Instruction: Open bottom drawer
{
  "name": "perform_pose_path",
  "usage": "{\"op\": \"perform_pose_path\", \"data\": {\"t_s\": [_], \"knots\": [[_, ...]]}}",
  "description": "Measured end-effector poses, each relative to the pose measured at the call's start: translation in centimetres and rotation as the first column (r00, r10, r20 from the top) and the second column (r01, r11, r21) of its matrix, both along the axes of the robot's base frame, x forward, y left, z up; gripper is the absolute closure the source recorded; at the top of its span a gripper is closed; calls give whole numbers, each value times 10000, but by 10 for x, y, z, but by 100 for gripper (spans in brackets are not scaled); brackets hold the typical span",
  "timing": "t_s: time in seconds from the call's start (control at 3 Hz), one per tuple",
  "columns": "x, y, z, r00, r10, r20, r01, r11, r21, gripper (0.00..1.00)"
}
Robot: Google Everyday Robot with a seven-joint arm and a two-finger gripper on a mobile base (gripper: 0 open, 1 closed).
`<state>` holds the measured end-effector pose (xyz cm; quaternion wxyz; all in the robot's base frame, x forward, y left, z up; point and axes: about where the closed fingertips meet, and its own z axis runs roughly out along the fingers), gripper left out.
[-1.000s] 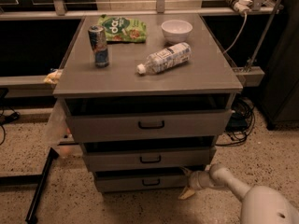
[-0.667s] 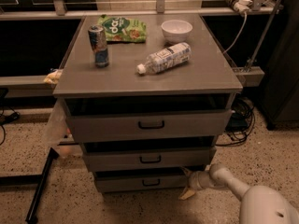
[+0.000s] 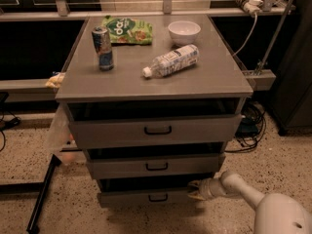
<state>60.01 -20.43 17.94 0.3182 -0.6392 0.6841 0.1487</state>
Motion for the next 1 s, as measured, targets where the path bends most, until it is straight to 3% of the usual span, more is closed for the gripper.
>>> {"op": "perform_pose_path", "data": {"t_s": [0.33, 0.67, 1.0], "knots": [[0, 0, 7, 10000, -3, -1, 3, 10000, -6, 92], [-14, -10, 9, 9998, -74, -163, 74, 10000, -51, 100], [-20, -12, 9, 9996, -87, -263, 86, 10000, -41, 81]]}}
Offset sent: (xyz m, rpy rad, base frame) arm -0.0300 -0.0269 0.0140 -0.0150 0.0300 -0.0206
